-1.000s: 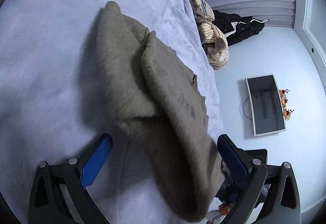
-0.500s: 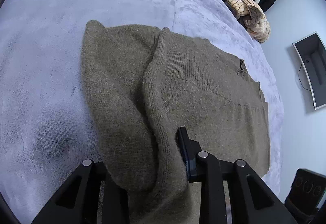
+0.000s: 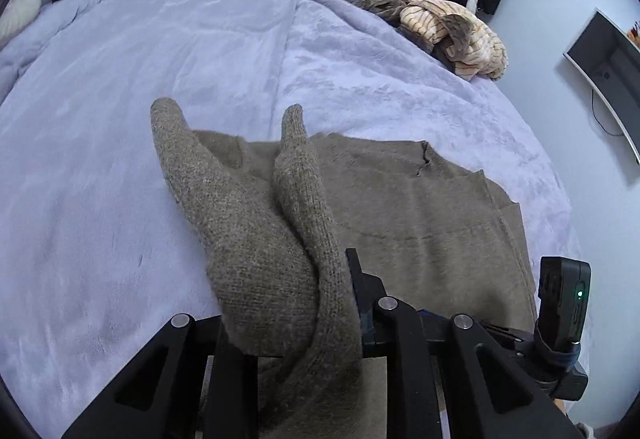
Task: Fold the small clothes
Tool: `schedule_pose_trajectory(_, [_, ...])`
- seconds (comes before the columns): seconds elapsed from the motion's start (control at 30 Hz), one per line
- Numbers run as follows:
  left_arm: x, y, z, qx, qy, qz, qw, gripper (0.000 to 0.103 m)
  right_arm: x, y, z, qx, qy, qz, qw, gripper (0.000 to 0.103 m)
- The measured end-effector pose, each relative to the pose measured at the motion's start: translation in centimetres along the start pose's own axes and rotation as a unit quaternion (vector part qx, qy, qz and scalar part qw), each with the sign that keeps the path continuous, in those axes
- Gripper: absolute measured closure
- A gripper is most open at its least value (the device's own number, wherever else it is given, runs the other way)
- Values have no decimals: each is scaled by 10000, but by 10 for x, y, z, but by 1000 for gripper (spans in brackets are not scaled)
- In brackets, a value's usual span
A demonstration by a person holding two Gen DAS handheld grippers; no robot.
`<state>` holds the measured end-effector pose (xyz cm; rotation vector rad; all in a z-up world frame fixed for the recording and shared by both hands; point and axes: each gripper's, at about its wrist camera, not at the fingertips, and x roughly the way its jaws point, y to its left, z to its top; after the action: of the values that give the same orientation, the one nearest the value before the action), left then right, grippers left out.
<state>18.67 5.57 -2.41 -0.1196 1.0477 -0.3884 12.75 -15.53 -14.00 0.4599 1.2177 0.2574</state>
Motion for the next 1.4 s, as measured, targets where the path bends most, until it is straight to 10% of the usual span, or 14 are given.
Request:
schedule_pose_trajectory(0.23, [2, -116, 18, 1012, -71, -315, 9943, 81, -57, -59, -8, 677, -654, 955, 9910, 88])
schedule_pose_trajectory(0.53, [90, -237, -20, 2130, 776, -192, 9738, 80, -93, -170, -34, 1920, -1114, 1805, 9582, 90])
schedule_pose_trajectory(0.6, [90, -243, -28, 2236, 772, -111, 9716, 72, -92, -182, -41, 2102, -1186, 2131, 9467, 90])
schedule_pose_trajectory(0.73, [55, -245, -32, 2335, 132, -342, 9717, 14, -89, -194, -41, 2336, -1254, 2506, 9311, 88])
schedule_pose_trajectory(0.93, [14, -210, -22, 2020, -590, -165, 9775, 14, -91, -228, -51, 3129, -1569, 3598, 8649, 62])
schedule_pose_trajectory(1.07, [18, -158, -14, 1288, -699, 324, 9887, 14, -97, -237, -45, 3177, -1726, 4117, 8365, 25])
schedule_pose_trajectory(1.27, [50, -89, -24, 597, -202, 1175, 9911, 14, -94, -196, -2, 2407, -990, 3017, 9172, 24])
schedule_pose_trajectory(1.33, [61, -75, -29, 392, -30, 1229, 9916, 14, -93, -180, 8, 2019, -794, 2453, 9449, 42])
schedule_pose_trajectory(1.37, [65, -71, -31, 272, 12, 1210, 9923, 14, -94, -168, 14, 1685, -749, 2027, 9617, 76])
schedule_pose_trajectory(1.4, [65, -68, -31, 177, 13, 1181, 9928, 14, -97, -156, 14, 1364, -756, 1647, 9739, 79])
